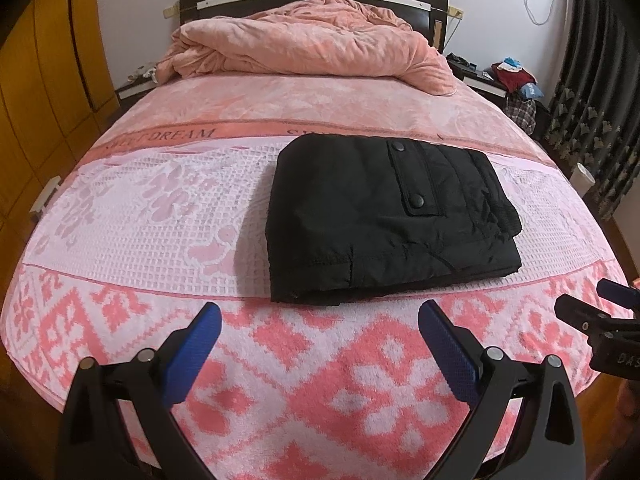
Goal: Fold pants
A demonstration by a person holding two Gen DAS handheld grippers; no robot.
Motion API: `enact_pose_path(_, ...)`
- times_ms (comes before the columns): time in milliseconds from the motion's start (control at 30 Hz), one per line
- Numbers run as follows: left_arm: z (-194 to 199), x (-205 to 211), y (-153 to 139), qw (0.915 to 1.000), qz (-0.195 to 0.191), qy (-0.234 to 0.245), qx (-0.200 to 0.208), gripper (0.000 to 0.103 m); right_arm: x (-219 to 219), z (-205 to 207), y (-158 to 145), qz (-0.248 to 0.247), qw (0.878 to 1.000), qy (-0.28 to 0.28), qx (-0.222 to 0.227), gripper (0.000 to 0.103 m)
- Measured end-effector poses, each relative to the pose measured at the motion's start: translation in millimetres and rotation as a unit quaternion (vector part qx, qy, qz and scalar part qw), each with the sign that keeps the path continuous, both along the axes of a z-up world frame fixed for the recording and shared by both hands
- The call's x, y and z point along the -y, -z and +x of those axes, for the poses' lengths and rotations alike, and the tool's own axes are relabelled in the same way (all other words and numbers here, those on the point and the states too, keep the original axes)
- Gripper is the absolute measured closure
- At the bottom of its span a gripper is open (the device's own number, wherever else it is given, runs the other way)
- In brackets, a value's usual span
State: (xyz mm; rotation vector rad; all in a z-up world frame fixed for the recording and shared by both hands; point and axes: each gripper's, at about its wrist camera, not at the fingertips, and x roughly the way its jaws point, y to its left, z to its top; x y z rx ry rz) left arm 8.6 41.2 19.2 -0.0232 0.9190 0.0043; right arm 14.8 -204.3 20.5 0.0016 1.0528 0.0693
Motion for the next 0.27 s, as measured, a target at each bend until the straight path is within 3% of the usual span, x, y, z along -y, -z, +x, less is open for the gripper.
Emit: enact_pose_path(267,1.2,0.3,2.4,0.9999,-0.007,0.001,-0.010,0.004,0.6,1.1,1.7,0.002,1.000,0.001,-0.005,0.003)
